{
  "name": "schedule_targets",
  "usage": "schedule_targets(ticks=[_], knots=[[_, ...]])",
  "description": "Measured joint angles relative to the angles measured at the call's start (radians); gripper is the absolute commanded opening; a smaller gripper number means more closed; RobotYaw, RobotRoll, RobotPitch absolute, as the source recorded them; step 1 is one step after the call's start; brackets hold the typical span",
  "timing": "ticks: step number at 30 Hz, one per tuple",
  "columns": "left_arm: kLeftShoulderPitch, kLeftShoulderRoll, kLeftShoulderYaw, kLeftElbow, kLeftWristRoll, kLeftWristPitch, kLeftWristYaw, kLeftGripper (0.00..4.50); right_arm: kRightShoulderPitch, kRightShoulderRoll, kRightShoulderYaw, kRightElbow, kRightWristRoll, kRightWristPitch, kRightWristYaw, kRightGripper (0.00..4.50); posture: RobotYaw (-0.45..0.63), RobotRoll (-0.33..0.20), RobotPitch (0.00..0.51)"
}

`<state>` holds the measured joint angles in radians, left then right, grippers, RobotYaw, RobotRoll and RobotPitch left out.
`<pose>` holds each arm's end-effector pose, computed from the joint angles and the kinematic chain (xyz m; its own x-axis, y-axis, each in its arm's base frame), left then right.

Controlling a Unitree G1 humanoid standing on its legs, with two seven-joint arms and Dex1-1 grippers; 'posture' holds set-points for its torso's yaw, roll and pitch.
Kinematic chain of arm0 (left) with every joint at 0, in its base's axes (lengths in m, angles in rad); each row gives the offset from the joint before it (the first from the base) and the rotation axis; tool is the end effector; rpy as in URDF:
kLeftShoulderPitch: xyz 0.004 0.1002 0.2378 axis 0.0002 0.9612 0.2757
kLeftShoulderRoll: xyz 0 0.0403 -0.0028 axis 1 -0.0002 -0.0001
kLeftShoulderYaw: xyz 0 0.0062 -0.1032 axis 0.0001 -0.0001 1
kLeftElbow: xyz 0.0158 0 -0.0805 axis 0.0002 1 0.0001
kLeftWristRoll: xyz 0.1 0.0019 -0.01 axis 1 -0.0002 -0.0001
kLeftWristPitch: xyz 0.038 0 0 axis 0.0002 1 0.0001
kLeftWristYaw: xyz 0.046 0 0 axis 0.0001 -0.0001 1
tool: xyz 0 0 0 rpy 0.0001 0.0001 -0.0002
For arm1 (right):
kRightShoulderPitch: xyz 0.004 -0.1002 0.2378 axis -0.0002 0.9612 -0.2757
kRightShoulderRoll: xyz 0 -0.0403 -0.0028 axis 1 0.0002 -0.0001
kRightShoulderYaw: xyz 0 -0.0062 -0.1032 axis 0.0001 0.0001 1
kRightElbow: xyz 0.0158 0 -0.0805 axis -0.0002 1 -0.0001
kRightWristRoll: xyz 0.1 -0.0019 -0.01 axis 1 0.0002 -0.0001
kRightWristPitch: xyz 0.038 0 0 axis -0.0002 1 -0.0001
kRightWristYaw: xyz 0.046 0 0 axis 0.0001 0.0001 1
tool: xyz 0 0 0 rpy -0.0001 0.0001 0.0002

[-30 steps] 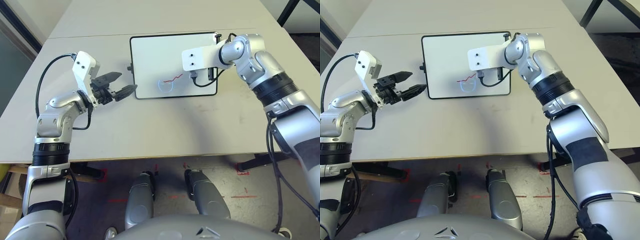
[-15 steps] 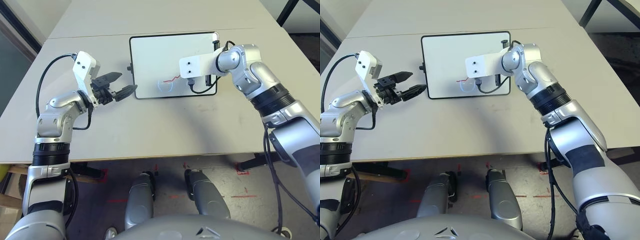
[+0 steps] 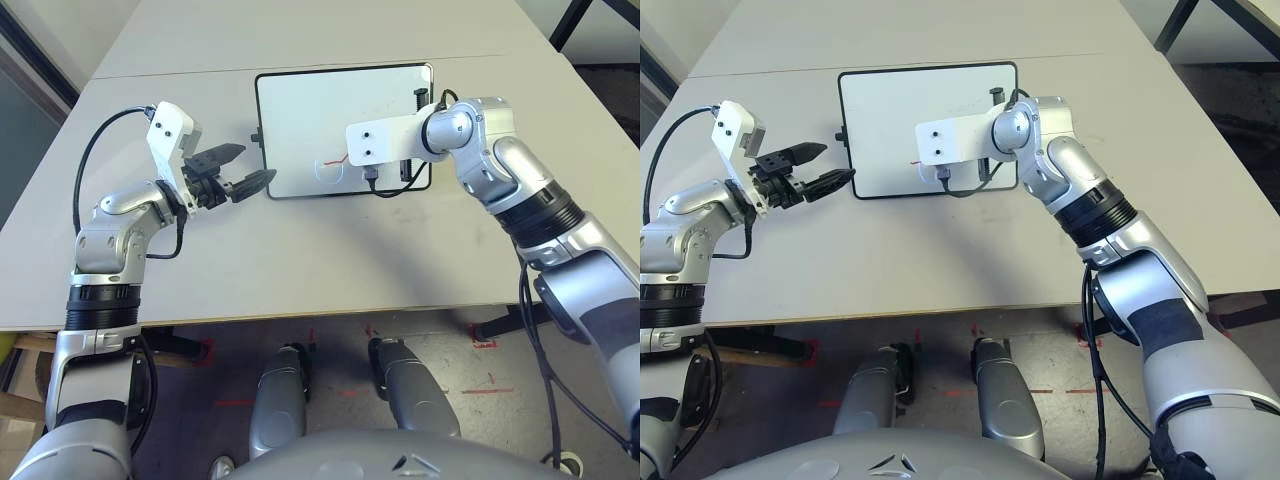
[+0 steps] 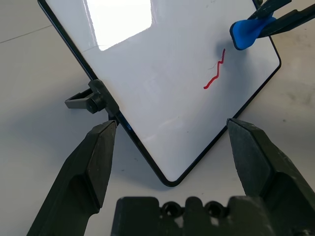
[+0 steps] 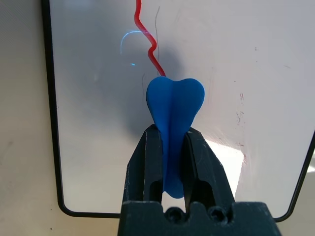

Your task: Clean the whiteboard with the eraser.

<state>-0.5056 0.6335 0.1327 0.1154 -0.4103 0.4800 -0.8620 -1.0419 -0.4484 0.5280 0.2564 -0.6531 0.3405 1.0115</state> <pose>0.2782 0.2657 0.1765 0.7354 -0.6679 -0.1142 0.6772 0.7304 0.0889 0.3247 -0.1024 0.2435 0.7365 0.3692 -0.5667 -0.5745 -0.1006 -0.8123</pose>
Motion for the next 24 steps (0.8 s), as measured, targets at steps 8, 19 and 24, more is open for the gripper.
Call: schedule_targets(ticks=[8,19,24], knots=[[0.001,0.0,0.0,0.0,0.0,-0.001,0.0,4.5,0.002,0.025,0.011,0.087,0.0,-0.03,-0.03,0.34,-0.13,0.0,0.188],[0.008,0.0,0.003,-0.014,0.0,-0.001,0.001,4.5,-0.052,0.05,0.011,0.219,0.0,-0.114,-0.072,0.34,-0.13,0.0,0.189],[0.01,0.0,0.003,-0.017,0.0,-0.001,0.001,4.5,-0.052,0.059,0.012,0.221,-0.002,-0.116,-0.076,0.34,-0.13,0.0,0.193]])
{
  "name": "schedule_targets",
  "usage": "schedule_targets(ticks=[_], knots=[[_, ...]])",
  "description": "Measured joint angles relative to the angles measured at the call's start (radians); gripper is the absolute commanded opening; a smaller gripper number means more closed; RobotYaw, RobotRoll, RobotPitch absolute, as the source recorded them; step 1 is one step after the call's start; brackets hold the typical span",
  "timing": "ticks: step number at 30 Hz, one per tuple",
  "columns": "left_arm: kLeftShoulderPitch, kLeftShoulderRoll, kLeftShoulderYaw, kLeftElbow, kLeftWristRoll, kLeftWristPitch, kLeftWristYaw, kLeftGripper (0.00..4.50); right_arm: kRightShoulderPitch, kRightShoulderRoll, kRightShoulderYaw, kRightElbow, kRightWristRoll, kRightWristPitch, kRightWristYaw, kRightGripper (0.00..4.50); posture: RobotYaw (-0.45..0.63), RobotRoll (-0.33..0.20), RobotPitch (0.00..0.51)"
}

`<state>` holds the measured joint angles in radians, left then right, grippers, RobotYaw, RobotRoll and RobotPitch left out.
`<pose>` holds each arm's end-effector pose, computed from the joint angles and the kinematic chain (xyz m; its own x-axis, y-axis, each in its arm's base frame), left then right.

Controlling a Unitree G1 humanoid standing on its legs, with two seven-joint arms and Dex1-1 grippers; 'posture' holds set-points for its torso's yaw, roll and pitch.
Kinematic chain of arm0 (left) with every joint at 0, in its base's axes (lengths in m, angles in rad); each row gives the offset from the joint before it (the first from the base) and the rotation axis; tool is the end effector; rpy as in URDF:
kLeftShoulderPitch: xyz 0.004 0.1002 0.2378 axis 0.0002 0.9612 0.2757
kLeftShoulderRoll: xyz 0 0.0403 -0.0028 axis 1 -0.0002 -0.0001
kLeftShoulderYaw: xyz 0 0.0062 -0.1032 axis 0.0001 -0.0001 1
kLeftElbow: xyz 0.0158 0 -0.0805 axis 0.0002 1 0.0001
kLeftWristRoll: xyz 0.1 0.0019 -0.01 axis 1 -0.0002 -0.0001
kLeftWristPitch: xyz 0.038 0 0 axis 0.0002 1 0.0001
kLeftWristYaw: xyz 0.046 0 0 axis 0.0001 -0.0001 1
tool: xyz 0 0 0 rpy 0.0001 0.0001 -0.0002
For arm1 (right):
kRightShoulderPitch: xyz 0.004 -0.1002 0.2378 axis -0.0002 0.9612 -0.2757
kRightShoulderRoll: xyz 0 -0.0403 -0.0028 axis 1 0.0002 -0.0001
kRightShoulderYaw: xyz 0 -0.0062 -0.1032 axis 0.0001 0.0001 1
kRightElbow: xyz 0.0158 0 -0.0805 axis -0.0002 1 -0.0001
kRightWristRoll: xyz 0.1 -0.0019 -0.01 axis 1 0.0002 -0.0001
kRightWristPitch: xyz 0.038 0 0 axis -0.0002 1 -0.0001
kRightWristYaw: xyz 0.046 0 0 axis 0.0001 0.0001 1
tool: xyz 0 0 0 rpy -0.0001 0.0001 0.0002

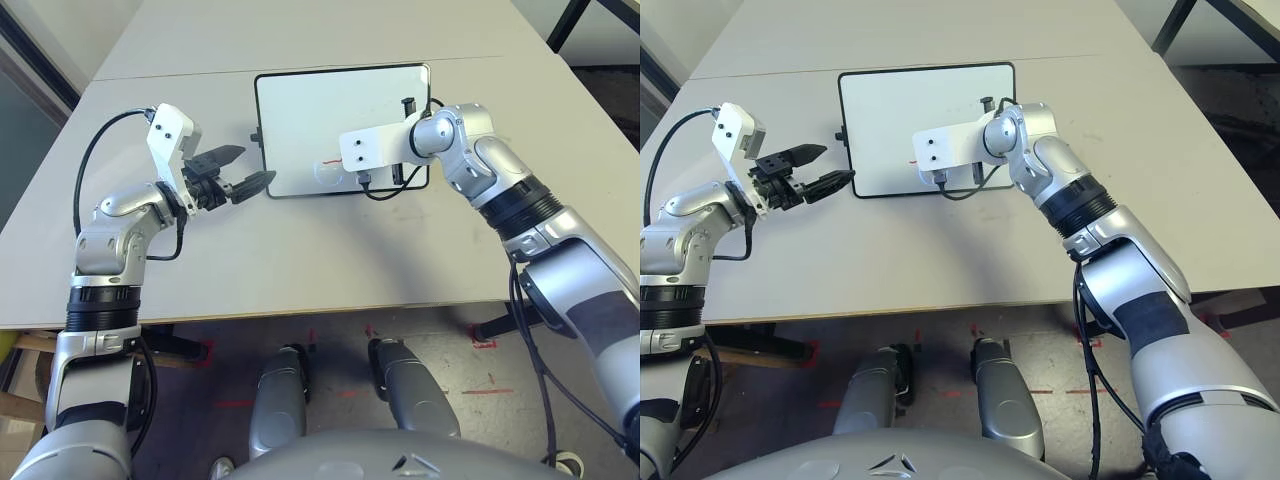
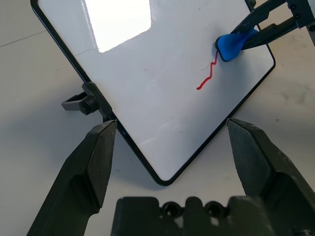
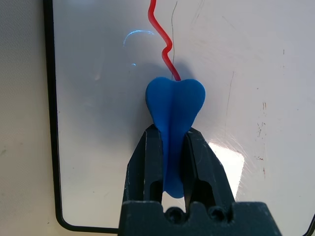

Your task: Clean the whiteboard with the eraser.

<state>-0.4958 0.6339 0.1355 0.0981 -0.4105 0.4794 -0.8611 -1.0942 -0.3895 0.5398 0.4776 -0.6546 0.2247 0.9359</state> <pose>0.2764 0.2653 0.1768 0.7343 -0.6696 -0.1115 0.6786 0.7281 0.0967 0.3429 -0.0976 0.2305 0.7230 0.3634 -0.5876 -0.5891 -0.1200 -0.7991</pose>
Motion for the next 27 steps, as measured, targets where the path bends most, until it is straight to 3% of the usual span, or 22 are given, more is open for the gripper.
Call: schedule_targets(ticks=[27], knots=[[0.069,0.018,-0.035,-0.048,0.007,-0.002,-0.036,4.5,-0.039,0.1,0.025,0.084,-0.023,-0.047,-0.03,0.34,-0.11,0.0,0.196]])
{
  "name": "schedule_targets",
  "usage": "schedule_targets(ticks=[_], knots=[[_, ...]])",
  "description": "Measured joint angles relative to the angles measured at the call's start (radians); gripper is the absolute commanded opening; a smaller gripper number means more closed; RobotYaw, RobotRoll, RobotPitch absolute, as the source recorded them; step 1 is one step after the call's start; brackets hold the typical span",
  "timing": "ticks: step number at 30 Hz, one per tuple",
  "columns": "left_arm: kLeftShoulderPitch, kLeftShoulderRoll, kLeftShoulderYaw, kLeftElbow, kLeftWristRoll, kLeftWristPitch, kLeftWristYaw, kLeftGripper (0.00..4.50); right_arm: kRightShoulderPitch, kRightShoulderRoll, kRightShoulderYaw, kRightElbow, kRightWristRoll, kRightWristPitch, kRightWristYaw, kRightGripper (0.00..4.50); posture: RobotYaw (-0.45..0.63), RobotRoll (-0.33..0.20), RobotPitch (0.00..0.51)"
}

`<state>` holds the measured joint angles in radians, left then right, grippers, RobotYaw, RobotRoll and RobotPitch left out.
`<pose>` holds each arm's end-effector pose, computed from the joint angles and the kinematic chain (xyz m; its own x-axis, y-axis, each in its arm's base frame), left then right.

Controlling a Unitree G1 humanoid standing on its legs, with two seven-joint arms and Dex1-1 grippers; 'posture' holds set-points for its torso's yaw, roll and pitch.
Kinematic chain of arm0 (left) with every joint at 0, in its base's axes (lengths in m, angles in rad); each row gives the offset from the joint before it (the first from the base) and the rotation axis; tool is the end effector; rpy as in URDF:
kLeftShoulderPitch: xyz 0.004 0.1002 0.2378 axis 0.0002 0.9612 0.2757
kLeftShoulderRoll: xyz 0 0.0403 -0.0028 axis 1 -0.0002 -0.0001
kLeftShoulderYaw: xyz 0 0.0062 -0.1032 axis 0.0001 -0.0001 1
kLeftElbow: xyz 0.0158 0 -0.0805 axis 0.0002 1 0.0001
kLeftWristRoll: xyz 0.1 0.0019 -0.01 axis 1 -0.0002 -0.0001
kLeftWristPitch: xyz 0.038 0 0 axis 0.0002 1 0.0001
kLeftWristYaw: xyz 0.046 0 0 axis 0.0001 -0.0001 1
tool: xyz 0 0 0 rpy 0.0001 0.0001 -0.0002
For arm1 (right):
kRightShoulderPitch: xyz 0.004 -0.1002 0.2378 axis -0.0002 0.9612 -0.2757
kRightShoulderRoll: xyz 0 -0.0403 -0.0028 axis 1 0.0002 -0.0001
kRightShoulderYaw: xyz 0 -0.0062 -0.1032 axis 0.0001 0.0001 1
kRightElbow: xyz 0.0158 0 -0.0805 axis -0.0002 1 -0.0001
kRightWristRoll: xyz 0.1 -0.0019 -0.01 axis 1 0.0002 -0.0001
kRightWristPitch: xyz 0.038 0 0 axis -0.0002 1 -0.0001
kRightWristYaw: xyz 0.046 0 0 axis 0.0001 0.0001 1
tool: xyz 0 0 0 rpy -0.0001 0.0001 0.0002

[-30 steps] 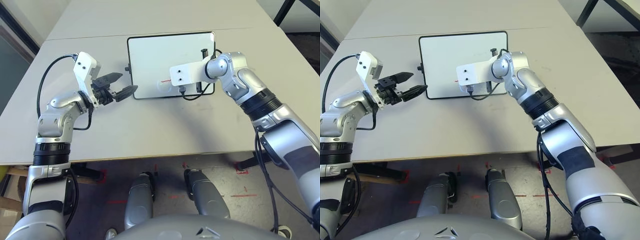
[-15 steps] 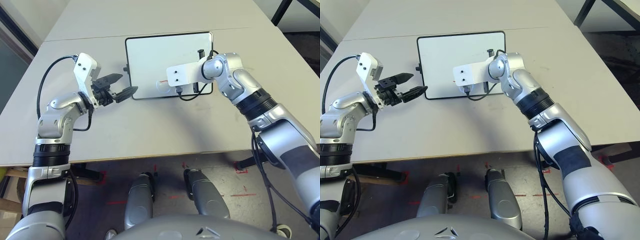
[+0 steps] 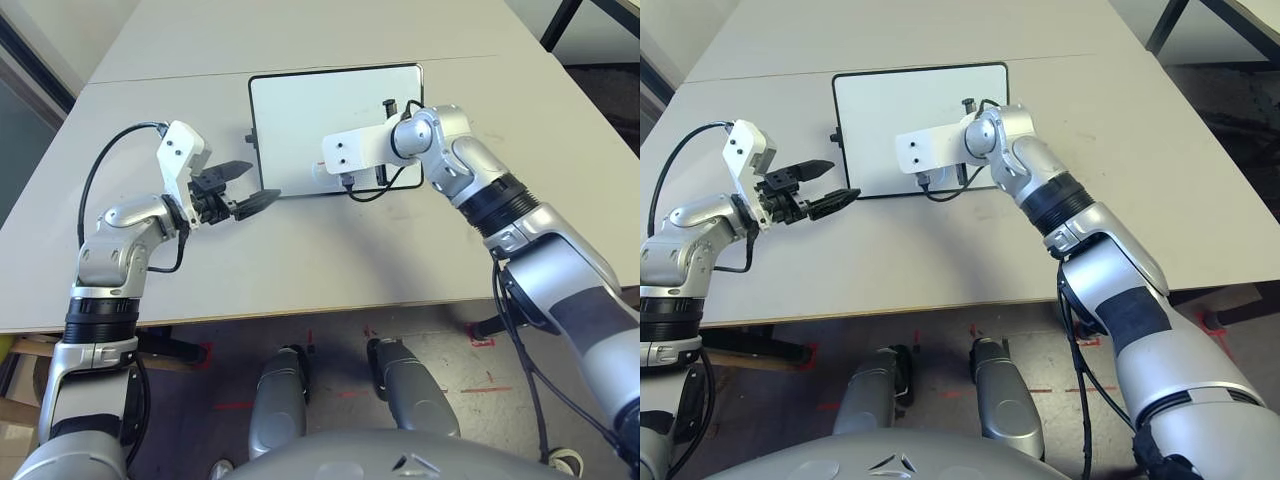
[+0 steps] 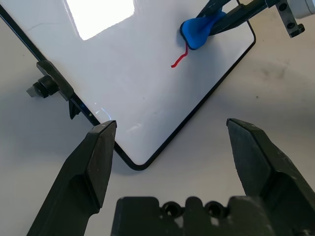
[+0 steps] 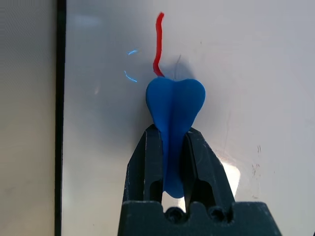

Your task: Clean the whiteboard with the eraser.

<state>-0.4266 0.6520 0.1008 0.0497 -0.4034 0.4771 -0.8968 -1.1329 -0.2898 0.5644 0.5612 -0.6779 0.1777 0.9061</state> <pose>0.2678 0.2632 0.1653 0.6897 -0.7015 -0.1794 0.7220 0.6850 0.0971 0.3441 -0.0689 0.2249 0.6918 0.4151 -0.5908 -0.5763 -0.1756 -0.7982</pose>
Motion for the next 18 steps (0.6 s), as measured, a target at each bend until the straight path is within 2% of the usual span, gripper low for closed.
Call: schedule_targets(ticks=[18], knots=[[0.007,-0.001,0.0,-0.005,0.0,-0.001,0.014,4.5,-0.032,0.089,0.042,0.057,-0.021,-0.008,-0.045,0.34,-0.1,0.0,0.191]])
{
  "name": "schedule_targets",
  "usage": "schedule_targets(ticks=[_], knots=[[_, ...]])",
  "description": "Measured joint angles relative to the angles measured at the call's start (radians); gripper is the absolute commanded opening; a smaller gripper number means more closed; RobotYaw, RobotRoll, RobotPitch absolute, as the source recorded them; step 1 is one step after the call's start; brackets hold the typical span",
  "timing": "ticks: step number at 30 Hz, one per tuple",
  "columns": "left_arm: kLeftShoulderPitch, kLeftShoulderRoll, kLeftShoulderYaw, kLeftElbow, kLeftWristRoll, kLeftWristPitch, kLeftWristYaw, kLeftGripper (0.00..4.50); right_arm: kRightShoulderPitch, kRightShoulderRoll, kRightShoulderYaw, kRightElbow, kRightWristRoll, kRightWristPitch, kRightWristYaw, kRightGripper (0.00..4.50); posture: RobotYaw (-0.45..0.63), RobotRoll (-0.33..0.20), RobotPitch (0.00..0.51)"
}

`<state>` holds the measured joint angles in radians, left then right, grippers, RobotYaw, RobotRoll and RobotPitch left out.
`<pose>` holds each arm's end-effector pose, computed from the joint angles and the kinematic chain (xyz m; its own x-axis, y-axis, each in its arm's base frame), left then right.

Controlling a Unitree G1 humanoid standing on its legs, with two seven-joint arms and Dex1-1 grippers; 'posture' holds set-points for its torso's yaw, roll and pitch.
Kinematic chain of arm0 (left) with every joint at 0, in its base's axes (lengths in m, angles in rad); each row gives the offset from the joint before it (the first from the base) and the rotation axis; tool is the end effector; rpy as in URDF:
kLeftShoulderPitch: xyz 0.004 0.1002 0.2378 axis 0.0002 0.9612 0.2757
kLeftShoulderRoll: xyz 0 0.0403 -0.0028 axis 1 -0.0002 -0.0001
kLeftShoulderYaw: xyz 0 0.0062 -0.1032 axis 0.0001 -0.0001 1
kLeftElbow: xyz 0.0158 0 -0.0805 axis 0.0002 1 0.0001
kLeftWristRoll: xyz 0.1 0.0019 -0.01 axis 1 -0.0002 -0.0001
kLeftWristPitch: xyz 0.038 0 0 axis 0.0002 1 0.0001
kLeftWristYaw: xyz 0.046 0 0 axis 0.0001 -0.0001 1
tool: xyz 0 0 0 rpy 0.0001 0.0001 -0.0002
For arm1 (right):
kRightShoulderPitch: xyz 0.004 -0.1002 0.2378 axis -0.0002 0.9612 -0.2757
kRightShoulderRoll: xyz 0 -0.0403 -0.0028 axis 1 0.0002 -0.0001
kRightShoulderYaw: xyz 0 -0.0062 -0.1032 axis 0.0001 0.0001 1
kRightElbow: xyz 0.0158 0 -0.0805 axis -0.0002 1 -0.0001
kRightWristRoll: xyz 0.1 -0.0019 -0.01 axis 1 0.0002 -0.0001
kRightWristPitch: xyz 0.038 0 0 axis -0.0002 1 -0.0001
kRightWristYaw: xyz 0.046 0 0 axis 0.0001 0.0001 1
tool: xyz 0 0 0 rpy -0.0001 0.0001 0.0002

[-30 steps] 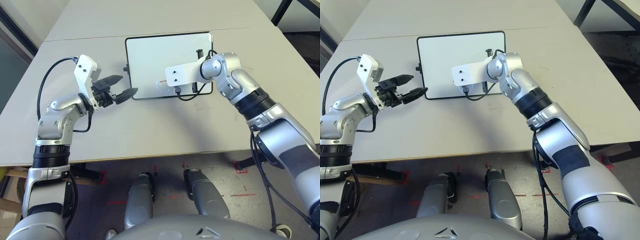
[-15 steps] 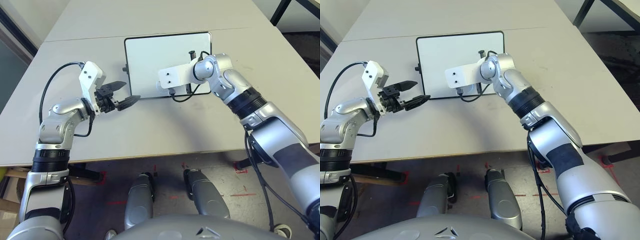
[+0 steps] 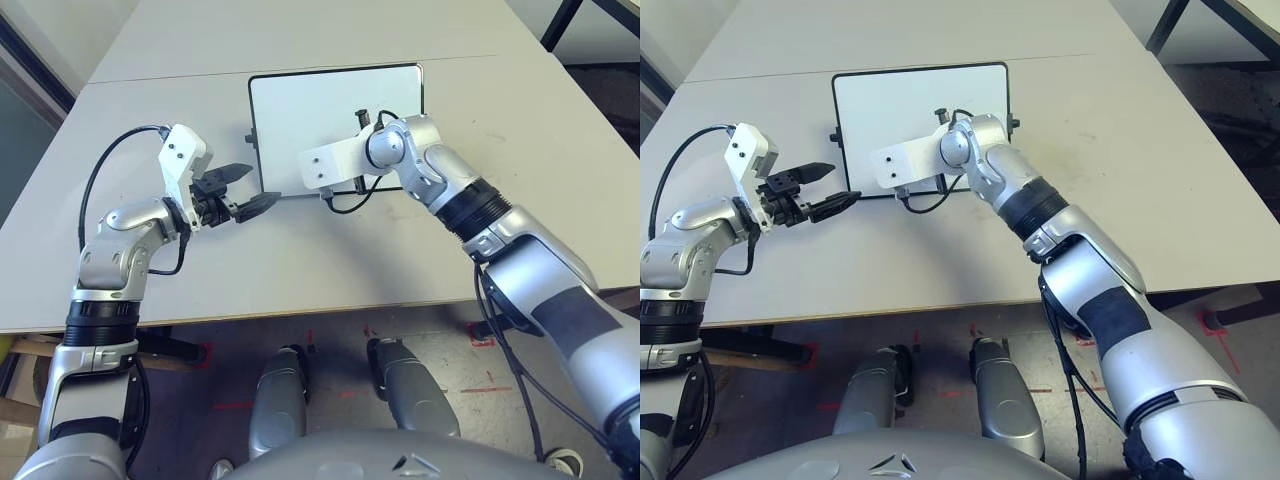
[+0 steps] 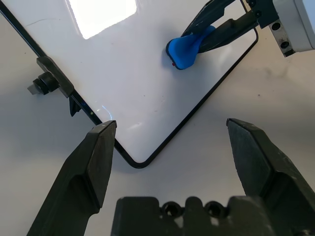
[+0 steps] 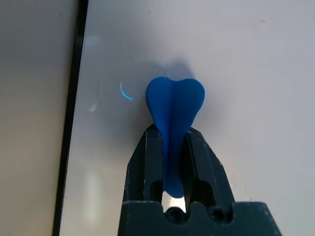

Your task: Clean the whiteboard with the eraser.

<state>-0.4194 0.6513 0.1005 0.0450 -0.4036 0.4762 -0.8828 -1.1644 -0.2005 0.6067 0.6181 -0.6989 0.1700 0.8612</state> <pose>0.2668 0.2631 0.1640 0.6984 -0.6927 -0.1801 0.7135 0.6938 0.0982 0.3407 -0.0402 0.2194 0.6770 0.4492 -0.5830 -0.5483 -0.2205 -0.8067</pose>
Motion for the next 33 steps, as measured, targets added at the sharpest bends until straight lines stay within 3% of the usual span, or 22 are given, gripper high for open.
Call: schedule_targets(ticks=[14,33], knots=[[0.0,-0.001,0.0,0.001,0.0,-0.005,0.001,4.5,-0.008,0.001,0.01,0.012,0.0,-0.011,-0.012,0.34,-0.11,0.0,0.188],[-0.041,-0.008,-0.011,0.033,0.01,-0.026,-0.002,4.5,-0.002,-0.119,0.013,-0.031,-0.009,-0.041,-0.006,0.34,-0.15,0.0,0.181]])
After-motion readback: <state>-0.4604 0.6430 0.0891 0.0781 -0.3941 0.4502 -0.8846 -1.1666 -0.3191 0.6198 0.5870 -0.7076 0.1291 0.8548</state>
